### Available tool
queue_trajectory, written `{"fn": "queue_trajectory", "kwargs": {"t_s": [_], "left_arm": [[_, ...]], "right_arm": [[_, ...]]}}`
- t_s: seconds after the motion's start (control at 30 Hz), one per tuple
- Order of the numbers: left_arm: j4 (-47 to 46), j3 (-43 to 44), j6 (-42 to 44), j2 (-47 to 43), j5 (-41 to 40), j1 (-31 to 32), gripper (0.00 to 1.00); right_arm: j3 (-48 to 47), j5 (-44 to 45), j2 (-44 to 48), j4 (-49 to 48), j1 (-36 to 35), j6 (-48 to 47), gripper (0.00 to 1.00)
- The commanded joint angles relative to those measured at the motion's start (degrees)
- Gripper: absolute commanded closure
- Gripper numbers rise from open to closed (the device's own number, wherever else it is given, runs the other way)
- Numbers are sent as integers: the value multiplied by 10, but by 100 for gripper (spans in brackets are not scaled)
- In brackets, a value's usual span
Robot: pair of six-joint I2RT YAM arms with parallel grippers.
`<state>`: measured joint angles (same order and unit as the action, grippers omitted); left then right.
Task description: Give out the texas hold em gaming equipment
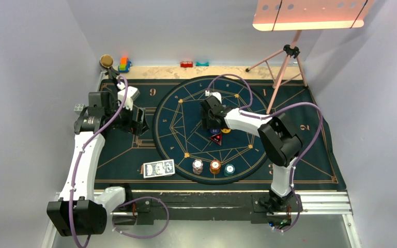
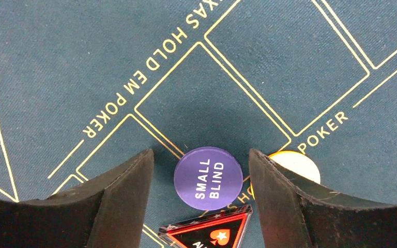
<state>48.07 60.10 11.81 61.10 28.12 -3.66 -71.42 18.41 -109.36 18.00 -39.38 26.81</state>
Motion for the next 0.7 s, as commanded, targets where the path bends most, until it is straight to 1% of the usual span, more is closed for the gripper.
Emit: {"fn": "queue_trajectory", "kwargs": {"t_s": [0.0,0.3,0.53,0.67], "left_arm": [[-4,3,8,-16,1,1,0],[2,5,9,-16,-1,1,0],[6,5,8,-23,-6,1,0],[12,6,10,-22,-8,1,0]], "right_arm": [[10,4,11,2,-10,14,30],[29,28,25,28,-34,32,31],[33,18,25,39,-40,38,47],[17,14,16,57,-56,43,52]]}}
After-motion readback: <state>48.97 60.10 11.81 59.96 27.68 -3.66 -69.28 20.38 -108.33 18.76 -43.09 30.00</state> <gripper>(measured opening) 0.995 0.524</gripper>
